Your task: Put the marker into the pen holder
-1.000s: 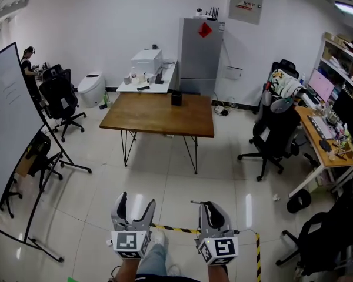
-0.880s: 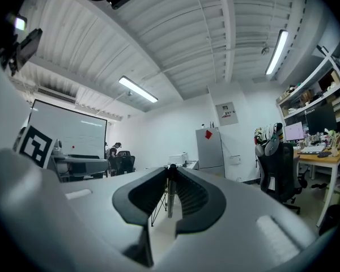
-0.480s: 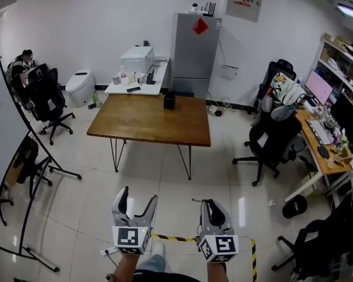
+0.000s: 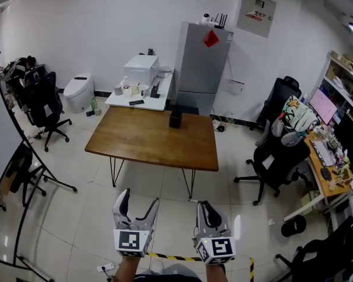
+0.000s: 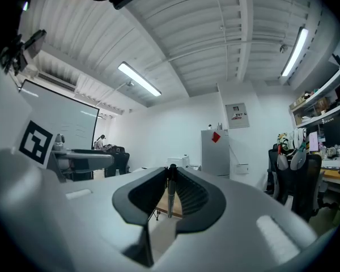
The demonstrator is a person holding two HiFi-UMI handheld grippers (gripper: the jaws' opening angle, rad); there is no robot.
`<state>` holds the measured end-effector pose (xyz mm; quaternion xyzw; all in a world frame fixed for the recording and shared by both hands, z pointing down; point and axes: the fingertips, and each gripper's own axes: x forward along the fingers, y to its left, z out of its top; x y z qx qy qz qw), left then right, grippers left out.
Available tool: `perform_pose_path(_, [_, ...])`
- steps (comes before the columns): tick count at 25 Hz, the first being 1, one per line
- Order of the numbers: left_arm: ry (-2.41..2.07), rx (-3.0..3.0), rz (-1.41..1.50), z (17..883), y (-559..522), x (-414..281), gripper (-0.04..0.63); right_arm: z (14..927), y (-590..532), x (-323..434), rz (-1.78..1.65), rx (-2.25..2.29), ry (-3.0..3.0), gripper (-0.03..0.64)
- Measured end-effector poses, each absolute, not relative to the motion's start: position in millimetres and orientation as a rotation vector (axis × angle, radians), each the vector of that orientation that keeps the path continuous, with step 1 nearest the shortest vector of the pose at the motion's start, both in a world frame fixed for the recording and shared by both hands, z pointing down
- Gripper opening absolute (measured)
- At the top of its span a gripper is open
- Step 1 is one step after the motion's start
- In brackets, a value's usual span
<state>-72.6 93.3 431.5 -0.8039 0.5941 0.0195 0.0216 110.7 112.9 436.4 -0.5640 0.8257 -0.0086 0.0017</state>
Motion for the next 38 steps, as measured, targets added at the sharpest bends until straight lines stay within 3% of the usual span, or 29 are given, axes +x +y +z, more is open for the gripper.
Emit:
perform_pose_path(14, [1.913,-2.497,-0.056,472,-72,-71,0.391,471,-64,133,-0.113,-1.775,2.609,0.061])
perform_pose_path(25, [1.914,-2.449,-0.051,447,-226,-18,0.391,455,-228,187,-0.131,-1.726,2.592,0.061])
perform_pose_path(38, [2.005,-2.411,-0.011,451,-309,-38,0.391,464,-324,162,-0.15,-1.633,2.674,0.061])
